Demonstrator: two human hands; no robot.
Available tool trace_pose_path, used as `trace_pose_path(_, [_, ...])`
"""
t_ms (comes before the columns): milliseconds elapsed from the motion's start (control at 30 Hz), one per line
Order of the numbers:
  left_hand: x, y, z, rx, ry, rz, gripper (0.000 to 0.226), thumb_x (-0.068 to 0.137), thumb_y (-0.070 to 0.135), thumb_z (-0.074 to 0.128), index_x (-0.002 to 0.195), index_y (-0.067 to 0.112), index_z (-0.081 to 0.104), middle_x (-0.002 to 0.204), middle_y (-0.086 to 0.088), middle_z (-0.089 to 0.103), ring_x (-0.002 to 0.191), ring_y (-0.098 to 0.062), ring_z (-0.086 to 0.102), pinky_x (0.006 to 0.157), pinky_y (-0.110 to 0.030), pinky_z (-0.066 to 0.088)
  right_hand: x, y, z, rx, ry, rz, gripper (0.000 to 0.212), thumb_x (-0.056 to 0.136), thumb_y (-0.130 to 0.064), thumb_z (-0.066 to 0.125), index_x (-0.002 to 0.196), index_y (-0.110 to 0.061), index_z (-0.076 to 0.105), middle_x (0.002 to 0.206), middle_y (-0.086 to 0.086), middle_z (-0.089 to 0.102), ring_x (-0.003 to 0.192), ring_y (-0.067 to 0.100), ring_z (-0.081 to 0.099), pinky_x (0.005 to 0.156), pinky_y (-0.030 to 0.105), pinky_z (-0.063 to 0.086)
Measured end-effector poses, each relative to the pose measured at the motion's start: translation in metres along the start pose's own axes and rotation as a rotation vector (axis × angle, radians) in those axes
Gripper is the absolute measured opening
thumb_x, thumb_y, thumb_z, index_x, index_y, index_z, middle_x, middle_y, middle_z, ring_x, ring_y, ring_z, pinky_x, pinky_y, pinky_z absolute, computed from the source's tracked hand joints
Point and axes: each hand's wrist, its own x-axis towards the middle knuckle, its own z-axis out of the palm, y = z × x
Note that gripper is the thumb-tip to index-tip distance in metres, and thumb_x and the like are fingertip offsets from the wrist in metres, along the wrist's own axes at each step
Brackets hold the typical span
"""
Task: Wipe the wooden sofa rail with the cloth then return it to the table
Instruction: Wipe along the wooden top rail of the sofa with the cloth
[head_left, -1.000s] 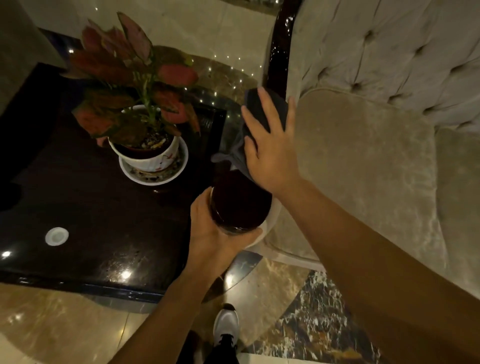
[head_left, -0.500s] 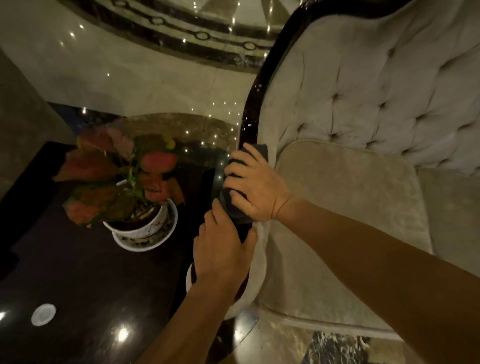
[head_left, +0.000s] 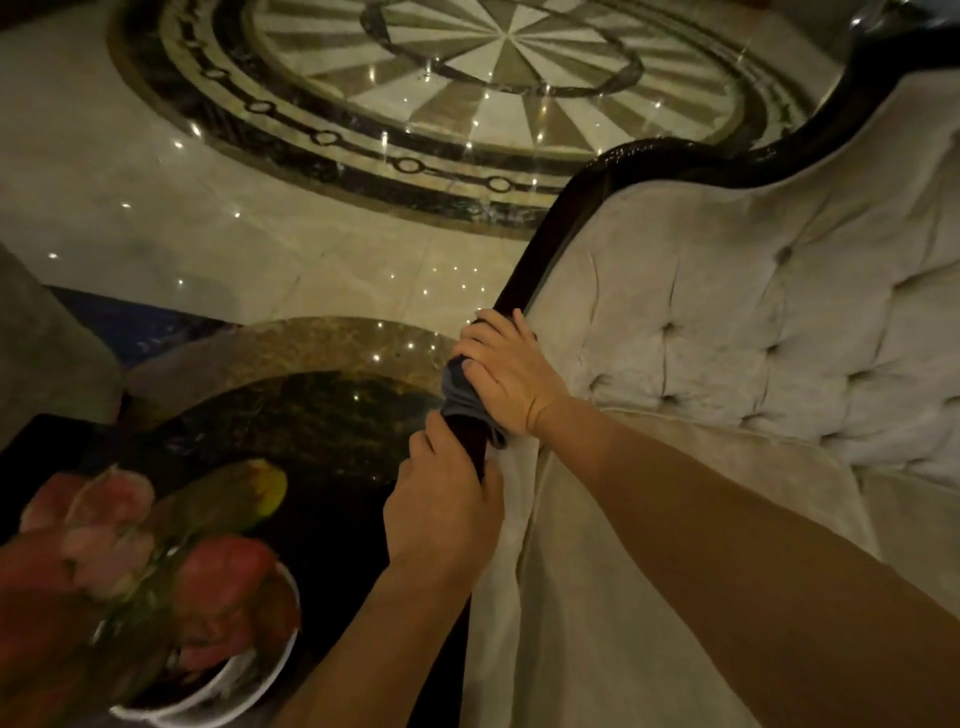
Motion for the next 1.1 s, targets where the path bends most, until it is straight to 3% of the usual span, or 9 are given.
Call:
trace_pose_path(133, [0.05,0.019,0.003,0.078,-0.065,0.005,0.075,0.092,0.051,0.046,0.149,0.015,0.012,0.142,-0.009,0.042,0.115,-0.025,0.058,0.084,-0.038,0.051,0.035,0.039,-0.013,-0.266,-0.009,0.013,0.044,0.099,-0.034,0.025,0.123,-0.018,0.059,0.136,0.004,0.054,0.145,0.028,0.025,0.123,0.053,0.002])
trace_pose_path(300, [0.15,0.07,0.024,0.222,-0.122,0.011,0.072,0.095,0.047,0.045,0.148,0.01,0.014,0.14,-0.01,0.045,0.116,-0.026,0.058,0.084,-0.037,0.052,0.099,0.112,-0.07,-0.439,0.038,0.025,0.043,0.097,-0.036,0.032,0.116,-0.013,0.062,0.13,0.011,0.058,0.139,0.034,0.034,0.121,0.057,0.013])
trace_pose_path(433, [0.218,0.129,0.034,0.223,-0.137,0.051,0.061,0.096,0.038,0.046,0.144,0.01,0.021,0.137,-0.014,0.049,0.119,-0.033,0.054,0.091,-0.045,0.052,0.131,0.163,-0.12,-0.48,0.134,0.074,0.043,0.097,-0.036,0.032,0.112,-0.011,0.064,0.121,0.012,0.063,0.126,0.036,0.046,0.12,0.057,0.018])
trace_pose_path(533, [0.262,0.173,0.037,0.182,-0.11,0.092,0.052,0.095,0.035,0.049,0.135,0.008,0.031,0.126,-0.015,0.053,0.108,-0.035,0.057,0.086,-0.051,0.053,0.141,0.198,-0.148,-0.468,0.212,0.191,0.046,0.098,-0.037,0.028,0.114,-0.012,0.064,0.119,0.012,0.066,0.12,0.035,0.051,0.12,0.056,0.019])
trace_pose_path(700, [0.308,0.234,0.041,0.209,-0.009,0.24,0.05,0.089,0.034,0.054,0.129,0.013,0.033,0.118,-0.013,0.053,0.101,-0.034,0.057,0.076,-0.046,0.051,0.133,0.252,-0.181,-0.411,0.29,0.452,0.049,0.098,-0.038,0.024,0.111,-0.014,0.064,0.115,0.01,0.067,0.117,0.034,0.053,0.12,0.057,0.018])
trace_pose_path(800, [0.327,0.275,0.05,0.327,0.004,0.37,0.064,0.084,0.028,0.061,0.138,0.012,0.029,0.127,-0.015,0.05,0.11,-0.036,0.051,0.086,-0.048,0.047,0.106,0.286,-0.204,-0.471,0.273,0.542,0.049,0.1,-0.036,0.023,0.106,-0.011,0.066,0.11,0.012,0.07,0.113,0.033,0.057,0.12,0.056,0.018])
trace_pose_path(900, [0.334,0.314,0.067,0.41,-0.049,0.477,0.078,0.08,0.033,0.066,0.142,0.011,0.025,0.137,-0.014,0.043,0.122,-0.036,0.042,0.101,-0.05,0.036,0.083,0.306,-0.236,-0.673,0.065,0.534,0.051,0.102,-0.034,0.024,0.1,-0.008,0.068,0.104,0.014,0.071,0.11,0.035,0.058,0.12,0.056,0.016])
trace_pose_path(1033, [0.338,0.336,0.077,0.401,-0.139,0.361,0.088,0.068,0.045,0.072,0.137,0.012,0.029,0.136,-0.013,0.04,0.126,-0.039,0.035,0.105,-0.059,0.027,0.076,0.305,-0.281,-1.186,-0.524,0.392,0.031,0.102,-0.031,0.042,0.105,-0.014,0.068,0.097,0.01,0.068,0.114,0.039,0.056,0.114,0.067,0.018])
trace_pose_path(1100, [0.34,0.334,0.076,0.409,-0.159,0.346,0.083,0.068,0.046,0.07,0.134,0.013,0.031,0.134,-0.012,0.04,0.125,-0.038,0.035,0.105,-0.058,0.028,0.08,0.299,-0.299,-1.363,-0.746,0.298,0.03,0.099,-0.036,0.049,0.116,-0.017,0.065,0.113,0.01,0.066,0.124,0.04,0.049,0.114,0.067,0.016])
